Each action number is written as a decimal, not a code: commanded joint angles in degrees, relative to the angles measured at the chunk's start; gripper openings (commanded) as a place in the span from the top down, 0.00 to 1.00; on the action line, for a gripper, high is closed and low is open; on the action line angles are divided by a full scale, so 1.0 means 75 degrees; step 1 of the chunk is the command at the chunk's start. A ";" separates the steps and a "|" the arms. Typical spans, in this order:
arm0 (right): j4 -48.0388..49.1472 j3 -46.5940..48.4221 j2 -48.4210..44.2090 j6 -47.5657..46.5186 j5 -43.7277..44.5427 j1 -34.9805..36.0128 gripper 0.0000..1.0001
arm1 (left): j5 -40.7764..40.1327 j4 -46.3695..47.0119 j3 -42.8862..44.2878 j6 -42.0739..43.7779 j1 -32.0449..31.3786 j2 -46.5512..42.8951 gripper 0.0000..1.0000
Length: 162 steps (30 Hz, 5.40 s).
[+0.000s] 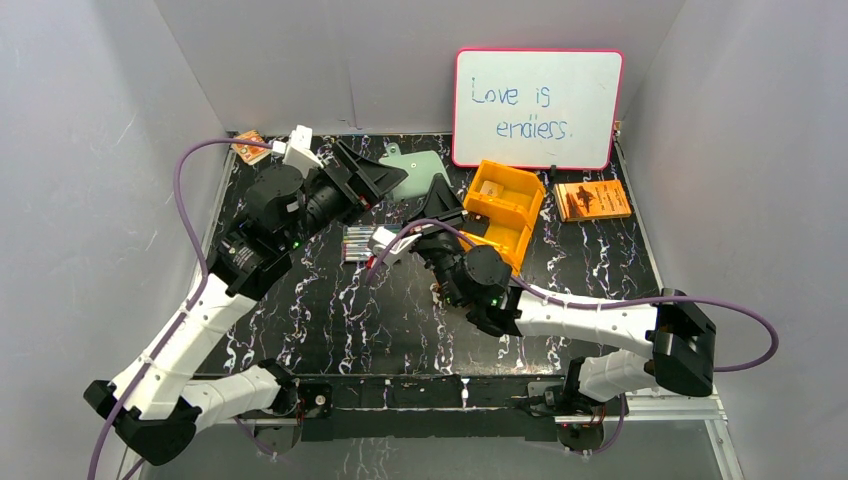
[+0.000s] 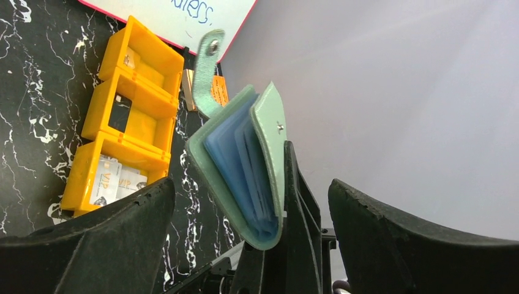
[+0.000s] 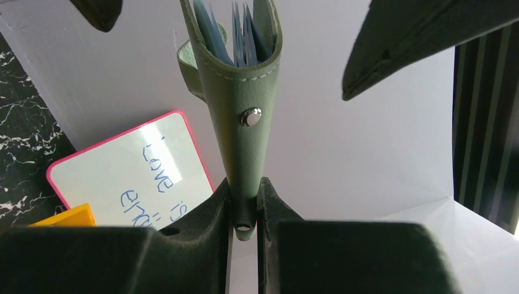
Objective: Put the credit cards into the card holder
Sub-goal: Close the card holder.
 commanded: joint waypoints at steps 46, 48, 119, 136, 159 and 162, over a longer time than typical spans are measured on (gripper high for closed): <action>-0.8617 0.3212 -0.0752 0.8450 -0.2092 0.0536 0.01 | -0.1643 -0.1452 0.0383 0.2644 -0.0003 -0.0757 1.00; -0.9081 0.3802 -0.0739 0.9700 -0.3546 -0.0299 0.01 | -0.1535 -0.1786 0.0297 0.2987 -0.0005 -0.1064 1.00; -0.9268 0.4483 -0.0866 1.3619 -1.1160 -0.3833 0.61 | 0.4608 -0.2026 -0.0101 0.2997 -0.0007 -0.0965 1.00; -0.9160 0.4420 -0.0958 1.3611 -1.1378 -0.3833 0.70 | 0.4592 -0.2022 -0.0120 0.3021 -0.0007 -0.0918 1.00; -1.0071 0.4838 -0.0934 1.3324 -1.1241 -0.3833 1.00 | 0.3090 -0.2778 0.0199 0.3024 -0.0007 -0.0559 1.00; -1.0106 0.4835 -0.0953 1.3326 -1.1210 -0.3833 1.00 | 0.2947 -0.2803 0.0253 0.2878 -0.0001 -0.0387 1.00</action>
